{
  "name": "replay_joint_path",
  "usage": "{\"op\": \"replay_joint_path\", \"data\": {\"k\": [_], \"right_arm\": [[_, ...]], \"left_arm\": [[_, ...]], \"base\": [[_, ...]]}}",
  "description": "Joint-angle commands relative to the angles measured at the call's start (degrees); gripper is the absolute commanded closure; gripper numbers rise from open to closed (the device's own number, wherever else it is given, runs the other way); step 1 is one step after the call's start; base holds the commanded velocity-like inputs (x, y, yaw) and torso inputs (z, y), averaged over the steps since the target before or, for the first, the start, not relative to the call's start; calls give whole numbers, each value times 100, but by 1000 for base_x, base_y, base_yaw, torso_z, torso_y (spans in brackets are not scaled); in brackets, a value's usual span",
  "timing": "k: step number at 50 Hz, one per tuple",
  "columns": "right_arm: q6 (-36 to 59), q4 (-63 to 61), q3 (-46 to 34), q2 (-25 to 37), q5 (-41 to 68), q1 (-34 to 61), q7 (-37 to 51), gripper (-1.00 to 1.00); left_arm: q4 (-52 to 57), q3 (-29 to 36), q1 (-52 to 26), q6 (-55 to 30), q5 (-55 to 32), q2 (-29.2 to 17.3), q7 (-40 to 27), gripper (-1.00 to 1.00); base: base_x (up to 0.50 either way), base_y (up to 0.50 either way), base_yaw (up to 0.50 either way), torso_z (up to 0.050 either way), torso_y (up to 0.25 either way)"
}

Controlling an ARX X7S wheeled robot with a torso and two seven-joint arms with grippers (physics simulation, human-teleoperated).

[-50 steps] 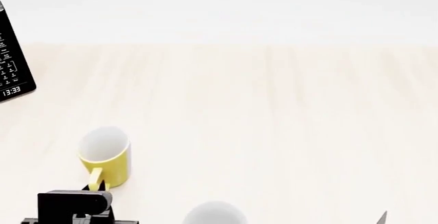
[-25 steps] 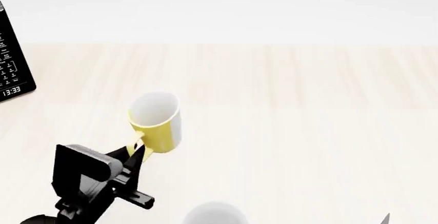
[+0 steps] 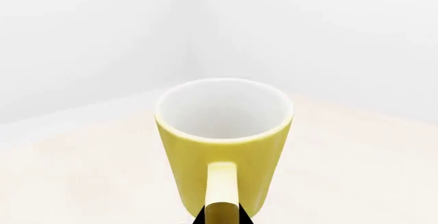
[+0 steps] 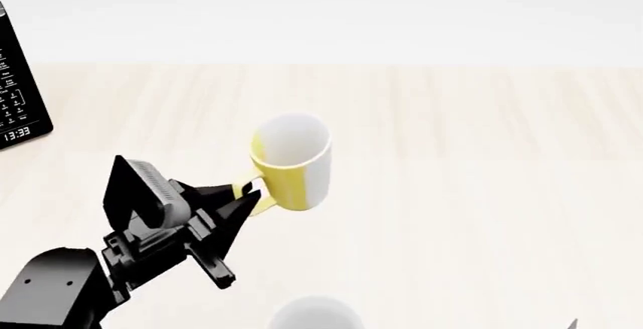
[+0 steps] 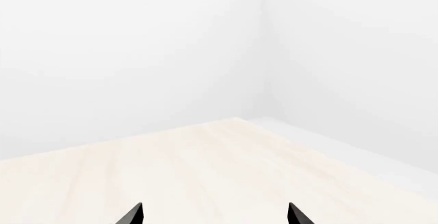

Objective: Put the yellow and white mug to the front of the white mug.

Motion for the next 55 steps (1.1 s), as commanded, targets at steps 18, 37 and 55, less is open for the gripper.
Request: {"op": "replay_joint_path", "data": {"k": [18,37,55], "right_arm": [[-55,-22,-14,58,68,-40,42,-100],[-70,-18,-64,83,96,-38,57,-100],[-80,-31,-84,112,110,-52,98,-100]], "left_arm": [[1344,159,485,-576,-66,-250,388,100],[1403,284,611,-540,-43,-236,467,100],[1343,469,687,-341,114,-185,442,100]], "base": [[0,0,0,0,0],[0,0,0,0,1],[0,0,0,0,0]]}}
